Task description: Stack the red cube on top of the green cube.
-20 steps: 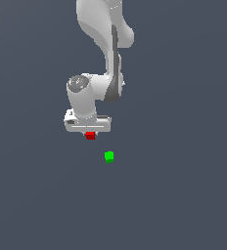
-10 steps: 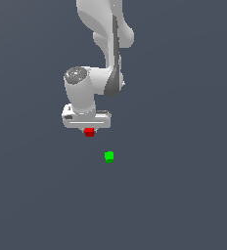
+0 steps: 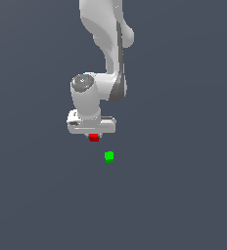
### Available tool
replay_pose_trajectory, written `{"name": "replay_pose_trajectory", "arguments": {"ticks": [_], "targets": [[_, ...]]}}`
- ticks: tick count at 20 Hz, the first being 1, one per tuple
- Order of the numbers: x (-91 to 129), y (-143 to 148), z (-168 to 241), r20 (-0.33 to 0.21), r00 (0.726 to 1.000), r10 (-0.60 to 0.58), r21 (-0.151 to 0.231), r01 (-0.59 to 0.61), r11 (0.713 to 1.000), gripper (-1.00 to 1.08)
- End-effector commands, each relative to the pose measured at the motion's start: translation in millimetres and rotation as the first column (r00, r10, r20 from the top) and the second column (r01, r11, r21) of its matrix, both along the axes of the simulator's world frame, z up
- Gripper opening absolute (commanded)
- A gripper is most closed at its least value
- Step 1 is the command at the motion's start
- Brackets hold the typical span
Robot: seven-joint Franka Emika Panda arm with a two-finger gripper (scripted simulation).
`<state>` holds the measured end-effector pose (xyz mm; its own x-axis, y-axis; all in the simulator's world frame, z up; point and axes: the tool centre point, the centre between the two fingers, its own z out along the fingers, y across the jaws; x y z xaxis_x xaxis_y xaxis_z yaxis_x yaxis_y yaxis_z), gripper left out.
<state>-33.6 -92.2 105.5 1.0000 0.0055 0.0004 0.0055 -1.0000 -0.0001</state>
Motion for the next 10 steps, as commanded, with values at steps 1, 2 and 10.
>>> {"name": "replay_pose_trajectory", "arguments": {"ticks": [1,2,10], "targets": [[10,11,-6,0.0,1.0,0.001,0.0,-0.001,1.0,-1.0],[15,16,-9,0.0,1.0,0.001,0.0,-0.001,1.0,-1.0],[54,55,-33,0.0,1.0,0.001,0.0,-0.001,1.0,-1.0]]}}
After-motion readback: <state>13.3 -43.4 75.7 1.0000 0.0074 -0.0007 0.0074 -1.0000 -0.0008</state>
